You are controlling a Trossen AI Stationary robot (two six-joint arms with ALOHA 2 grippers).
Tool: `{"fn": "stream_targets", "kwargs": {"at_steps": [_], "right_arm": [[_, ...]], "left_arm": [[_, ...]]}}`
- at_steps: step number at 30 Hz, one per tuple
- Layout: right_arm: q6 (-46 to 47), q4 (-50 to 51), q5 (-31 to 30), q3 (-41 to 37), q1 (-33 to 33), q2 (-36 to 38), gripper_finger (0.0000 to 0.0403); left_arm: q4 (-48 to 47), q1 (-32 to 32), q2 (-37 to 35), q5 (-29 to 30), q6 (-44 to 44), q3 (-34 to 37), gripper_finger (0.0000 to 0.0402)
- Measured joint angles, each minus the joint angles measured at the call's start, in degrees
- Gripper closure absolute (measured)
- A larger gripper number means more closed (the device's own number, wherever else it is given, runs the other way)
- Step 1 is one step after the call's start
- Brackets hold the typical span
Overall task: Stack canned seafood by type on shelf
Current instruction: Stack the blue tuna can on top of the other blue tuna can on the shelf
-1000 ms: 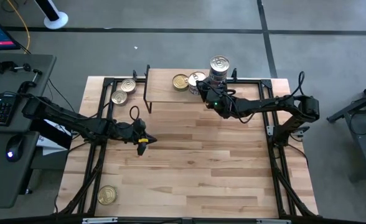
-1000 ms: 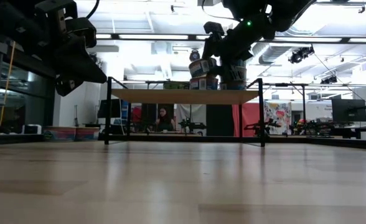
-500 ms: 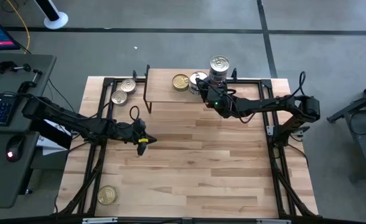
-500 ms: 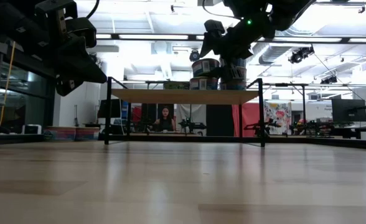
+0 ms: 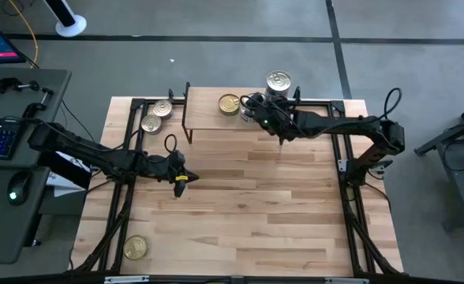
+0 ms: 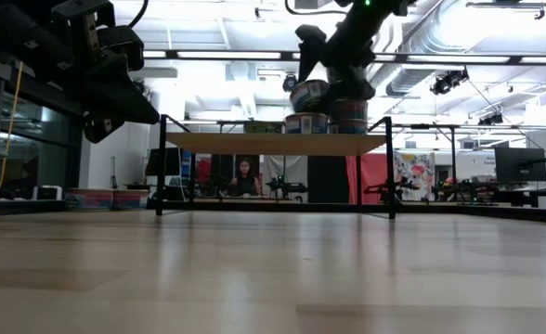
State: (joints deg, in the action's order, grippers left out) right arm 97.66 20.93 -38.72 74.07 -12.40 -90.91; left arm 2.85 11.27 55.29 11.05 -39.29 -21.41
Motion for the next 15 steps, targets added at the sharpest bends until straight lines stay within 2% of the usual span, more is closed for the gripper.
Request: {"fn": "stream_targets", "kwargs": {"at_steps": [5,15], "right_arm": [[-0.1,3.7,0.5,3.3,0.0,0.0,0.0088],[1.1,3.2,3.6,3.4,0.9,-0.9,0.0088]], "left_arm": [[0.0,0.0,0.0,0.0,0.9,0.0,0.0402],[0.0,0.0,0.0,0.0,1.0,0.0,0.0401]]}}
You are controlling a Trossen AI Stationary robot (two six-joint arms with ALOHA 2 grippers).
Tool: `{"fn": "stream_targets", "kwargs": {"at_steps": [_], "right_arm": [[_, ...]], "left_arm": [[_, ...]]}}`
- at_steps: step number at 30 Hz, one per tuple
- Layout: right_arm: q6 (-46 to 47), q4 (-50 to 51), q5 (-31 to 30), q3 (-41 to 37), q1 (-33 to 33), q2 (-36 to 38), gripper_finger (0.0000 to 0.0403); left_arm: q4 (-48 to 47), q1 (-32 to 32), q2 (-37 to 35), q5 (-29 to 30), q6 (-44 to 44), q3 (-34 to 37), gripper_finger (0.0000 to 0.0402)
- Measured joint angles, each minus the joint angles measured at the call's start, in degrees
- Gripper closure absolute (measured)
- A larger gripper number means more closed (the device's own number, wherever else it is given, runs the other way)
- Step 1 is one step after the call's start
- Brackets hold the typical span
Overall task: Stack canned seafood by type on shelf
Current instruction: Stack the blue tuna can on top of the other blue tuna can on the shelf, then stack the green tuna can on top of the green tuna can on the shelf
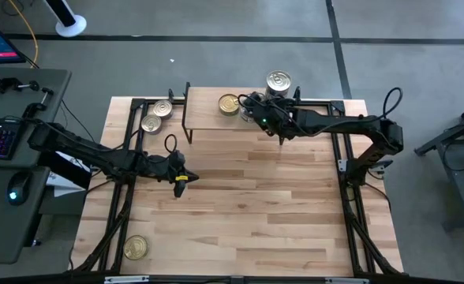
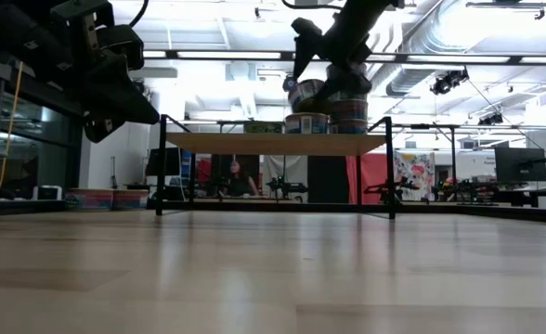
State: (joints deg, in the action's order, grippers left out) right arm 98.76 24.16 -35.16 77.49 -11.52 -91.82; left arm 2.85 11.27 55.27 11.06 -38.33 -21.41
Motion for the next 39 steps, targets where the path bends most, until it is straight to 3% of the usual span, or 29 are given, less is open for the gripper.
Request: {"fn": "stream_targets", "kwargs": {"at_steps": [15,21,23,26,28,33,36,39], "right_arm": [[-1.4,-2.4,8.8,0.0,0.8,-1.2,0.0088],[-13.1,0.9,13.8,0.1,2.6,2.2,0.0088],[-20.9,3.2,17.4,0.1,3.9,2.9,0.0088],[-34.9,8.8,24.0,0.1,7.8,4.0,0.0089],[-38.6,14.9,25.7,0.1,11.7,4.4,0.0089],[-35.4,30.9,20.2,0.0,23.4,3.5,0.0089],[-32.8,35.9,18.4,0.0,30.0,3.3,0.0089],[-36.9,36.6,16.6,0.0,34.5,3.0,0.0089]], "left_arm": [[0.0,0.0,0.0,0.0,0.0,0.0,0.0401],[-0.3,0.0,0.0,0.0,0.0,0.0,0.0401],[-0.3,0.0,0.0,0.0,-0.1,0.0,0.0401],[0.3,0.0,0.0,-0.1,-1.8,0.0,0.0401],[0.6,0.0,0.0,-1.3,-3.3,0.0,0.0401],[4.8,0.0,0.0,-9.2,-6.4,0.0,0.0402],[10.0,0.0,0.0,-14.8,-7.9,-0.1,0.0402],[11.5,0.0,0.0,-19.6,-8.1,-2.2,0.0402]]}}
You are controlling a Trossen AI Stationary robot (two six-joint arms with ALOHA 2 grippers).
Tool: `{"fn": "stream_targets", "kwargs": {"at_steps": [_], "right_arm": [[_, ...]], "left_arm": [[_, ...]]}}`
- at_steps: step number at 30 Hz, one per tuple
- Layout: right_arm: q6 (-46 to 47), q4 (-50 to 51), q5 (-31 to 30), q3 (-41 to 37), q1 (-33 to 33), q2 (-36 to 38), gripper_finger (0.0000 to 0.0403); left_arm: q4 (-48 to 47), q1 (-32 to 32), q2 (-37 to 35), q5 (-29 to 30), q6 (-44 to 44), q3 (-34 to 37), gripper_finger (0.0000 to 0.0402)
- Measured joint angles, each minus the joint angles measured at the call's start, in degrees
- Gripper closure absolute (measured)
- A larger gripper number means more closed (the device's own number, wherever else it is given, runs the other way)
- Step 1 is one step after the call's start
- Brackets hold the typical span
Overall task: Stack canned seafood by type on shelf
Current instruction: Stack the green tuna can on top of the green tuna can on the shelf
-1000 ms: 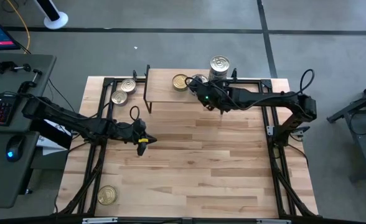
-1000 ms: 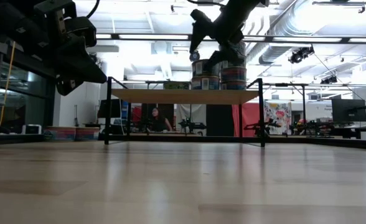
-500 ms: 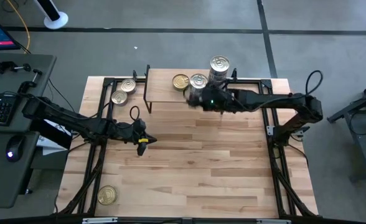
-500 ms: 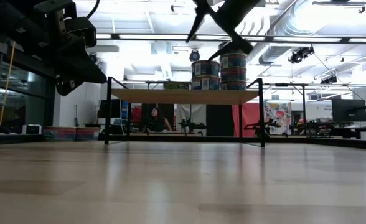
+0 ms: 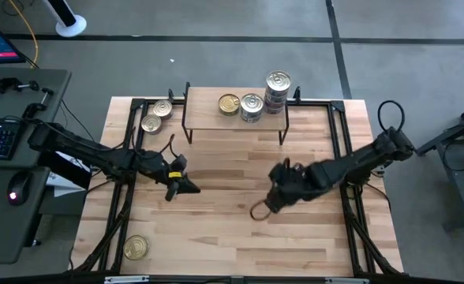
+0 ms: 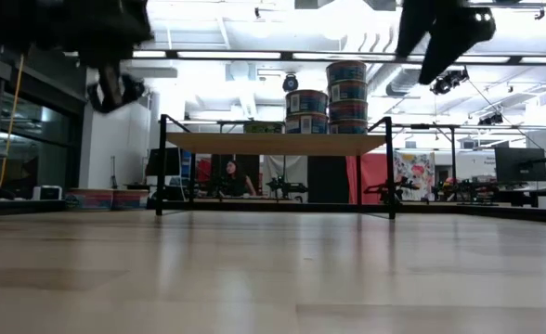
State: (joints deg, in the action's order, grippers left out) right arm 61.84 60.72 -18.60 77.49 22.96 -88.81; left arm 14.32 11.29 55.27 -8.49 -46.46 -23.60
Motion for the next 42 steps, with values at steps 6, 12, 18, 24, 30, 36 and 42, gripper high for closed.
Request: {"fn": "stream_targets", "kwargs": {"at_steps": [6,12,18,24,30,36,42], "right_arm": [[-6.4,-1.9,-9.7,0.0,-0.6,-0.6,0.0089],[0.4,3.4,-13.9,0.0,-3.2,-0.5,0.0089],[4.9,7.2,-14.0,-2.2,-2.1,-1.2,0.0089],[2.4,-2.0,-2.7,-9.7,-1.8,-1.3,0.0136],[2.3,-5.6,0.4,-14.1,0.7,-1.3,0.0369],[2.5,-6.3,0.0,-14.6,1.0,-1.3,0.0381],[2.4,-6.5,0.1,-14.6,1.1,-0.7,0.0393]], "left_arm": [[-25.3,4.0,0.0,-4.6,6.4,-14.2,0.0402],[-53.8,21.1,0.2,5.7,-0.8,-25.7,0.0402],[-55.5,42.3,5.1,11.9,-20.6,-25.9,0.0402],[-55.5,52.2,15.5,11.2,-31.0,-25.8,0.0402],[-55.4,54.2,22.9,7.0,-36.8,-25.9,0.0402],[-56.2,54.0,29.5,0.8,-38.9,-25.8,0.0402],[-56.3,52.0,33.0,3.0,-37.0,-26.0,0.0402]]}}
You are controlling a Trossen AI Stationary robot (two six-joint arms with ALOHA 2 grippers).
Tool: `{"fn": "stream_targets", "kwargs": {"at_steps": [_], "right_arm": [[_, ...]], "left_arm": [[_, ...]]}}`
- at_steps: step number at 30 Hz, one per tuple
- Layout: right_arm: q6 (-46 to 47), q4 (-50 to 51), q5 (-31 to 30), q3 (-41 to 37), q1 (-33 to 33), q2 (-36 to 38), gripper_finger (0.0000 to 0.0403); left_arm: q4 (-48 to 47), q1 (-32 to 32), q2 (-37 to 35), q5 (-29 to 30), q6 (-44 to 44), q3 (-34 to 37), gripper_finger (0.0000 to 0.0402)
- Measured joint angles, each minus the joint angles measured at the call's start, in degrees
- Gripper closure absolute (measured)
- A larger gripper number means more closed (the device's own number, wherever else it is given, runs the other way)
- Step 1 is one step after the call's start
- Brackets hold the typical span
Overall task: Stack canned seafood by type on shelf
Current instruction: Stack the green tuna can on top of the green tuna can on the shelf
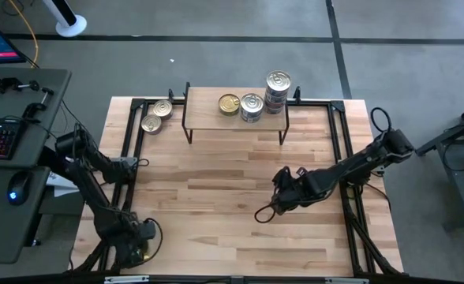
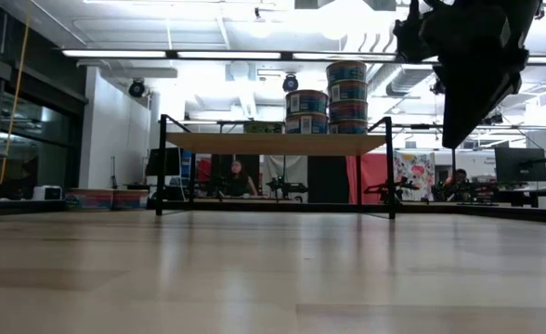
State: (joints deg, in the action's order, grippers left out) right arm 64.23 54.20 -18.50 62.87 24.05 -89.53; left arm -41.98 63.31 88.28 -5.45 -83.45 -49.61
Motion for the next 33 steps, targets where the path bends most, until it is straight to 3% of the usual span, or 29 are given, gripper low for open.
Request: {"fn": "stream_targets", "kwargs": {"at_steps": [8,11,13,16,21,25,28,33], "right_arm": [[-5.3,-5.0,-0.4,0.0,-0.4,5.0,0.0401],[-6.8,-6.3,-0.5,0.0,-1.0,6.1,0.0402],[-8.4,-6.9,-0.5,0.0,-1.5,6.4,0.0402],[-12.4,-10.0,-0.5,0.0,-1.9,6.4,0.0402],[-23.6,-20.9,3.6,0.1,-2.5,5.0,0.0402],[-35.7,-30.5,9.1,0.0,-3.1,0.1,0.0403],[-44.3,-40.3,10.7,0.0,-3.8,-5.2,0.0403],[-45.0,-55.7,15.0,0.1,-7.3,-15.1,0.0403]], "left_arm": [[1.7,-14.1,0.9,23.0,15.2,0.3,0.0401],[9.8,-21.1,1.9,28.7,26.6,0.2,0.0401],[17.0,-26.0,3.4,29.0,36.2,0.2,0.0401],[22.9,-32.4,5.5,24.3,49.4,-1.1,0.0401],[14.5,-36.5,1.1,19.1,59.5,-4.4,0.0401],[7.0,-33.7,-8.6,21.5,57.9,-0.9,0.0401],[7.2,-29.9,-16.8,21.6,52.4,5.6,0.0401],[7.7,-24.2,-23.8,21.6,48.1,14.7,0.0401]]}}
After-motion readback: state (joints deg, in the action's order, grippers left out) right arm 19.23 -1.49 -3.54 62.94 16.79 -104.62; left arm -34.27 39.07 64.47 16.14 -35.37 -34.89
